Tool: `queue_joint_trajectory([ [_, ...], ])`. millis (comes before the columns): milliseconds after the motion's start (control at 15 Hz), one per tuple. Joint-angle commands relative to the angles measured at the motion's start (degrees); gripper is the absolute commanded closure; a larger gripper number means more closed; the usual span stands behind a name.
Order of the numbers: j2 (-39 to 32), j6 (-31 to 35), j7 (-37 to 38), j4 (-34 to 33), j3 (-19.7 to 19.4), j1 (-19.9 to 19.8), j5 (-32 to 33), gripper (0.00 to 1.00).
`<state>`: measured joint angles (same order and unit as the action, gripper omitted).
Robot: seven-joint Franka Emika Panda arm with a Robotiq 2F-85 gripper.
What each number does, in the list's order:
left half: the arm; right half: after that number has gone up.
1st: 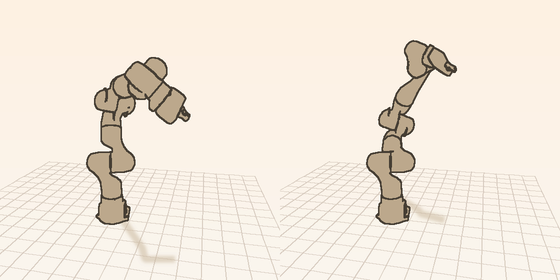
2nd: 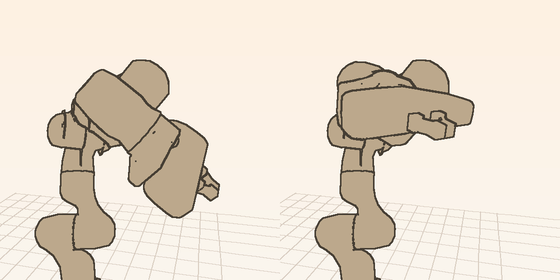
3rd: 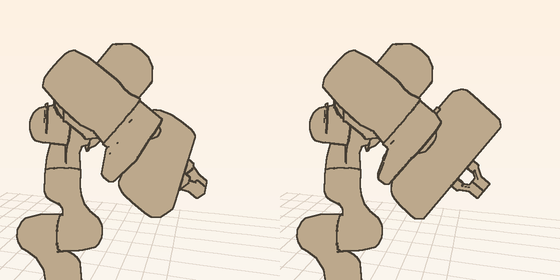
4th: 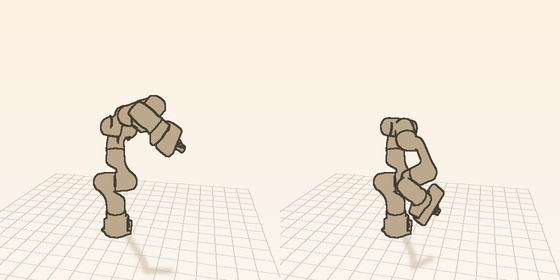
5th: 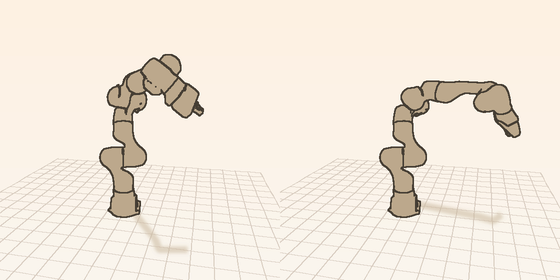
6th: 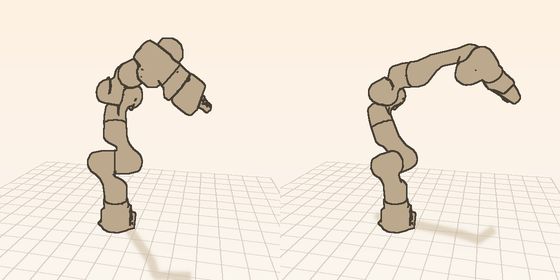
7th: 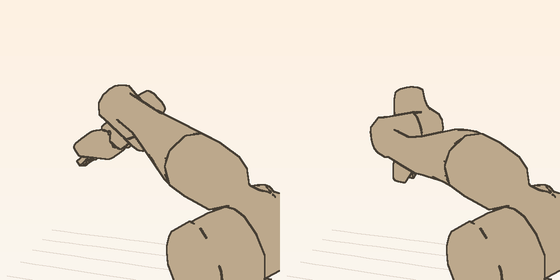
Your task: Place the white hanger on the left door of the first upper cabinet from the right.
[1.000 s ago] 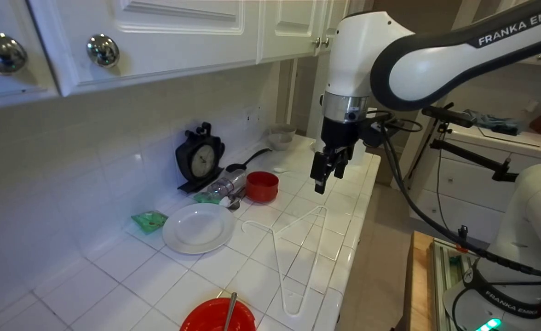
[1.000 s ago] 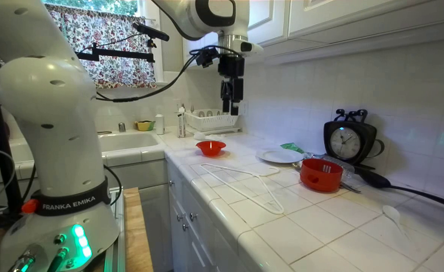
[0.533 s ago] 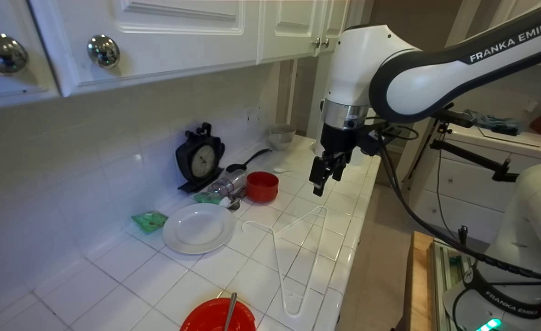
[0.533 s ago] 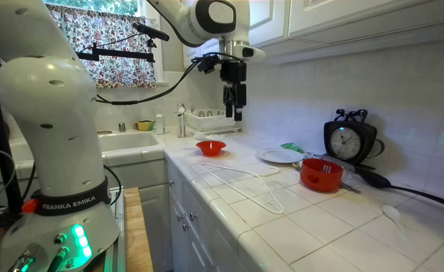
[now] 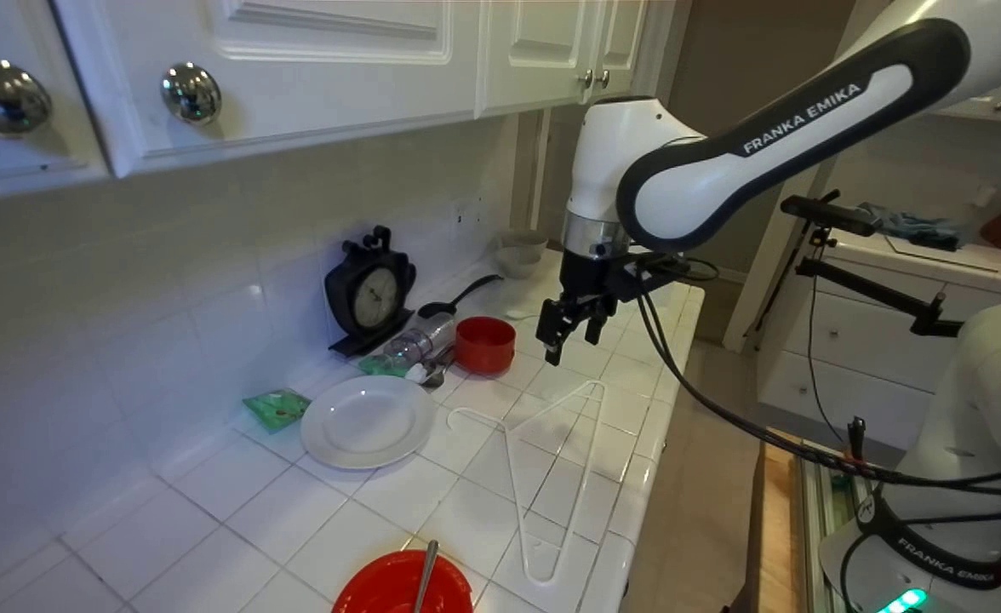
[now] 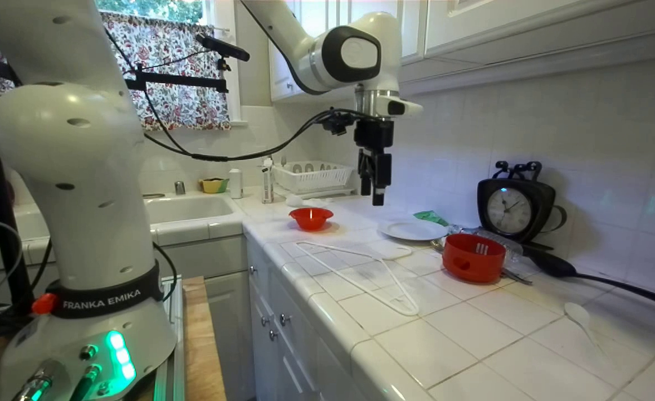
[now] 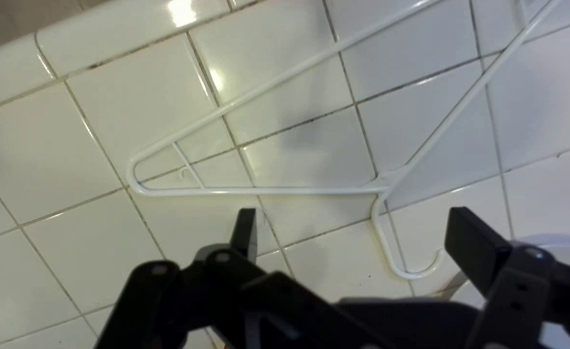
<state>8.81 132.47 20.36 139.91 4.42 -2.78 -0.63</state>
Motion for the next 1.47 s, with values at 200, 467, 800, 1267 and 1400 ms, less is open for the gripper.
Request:
queue_joint_trajectory([
  [200, -13.60, 13.94, 0.24, -4.61, -1.98, 1.54, -0.47, 0.00],
  [467, -18.90, 22.09, -0.57, -5.04, -2.03, 3.36, -0.78, 0.00],
  [800, -22.61, 25.07, -2.98, -5.45, -1.61, 4.90, -2.67, 0.00],
  [1267, -24.03, 24.84, -2.56, -6.17, -2.52, 5.56, -3.92, 0.00],
  [1400, -24.61, 24.83, -2.78, -6.72, -2.50, 5.55, -4.31, 0.00],
])
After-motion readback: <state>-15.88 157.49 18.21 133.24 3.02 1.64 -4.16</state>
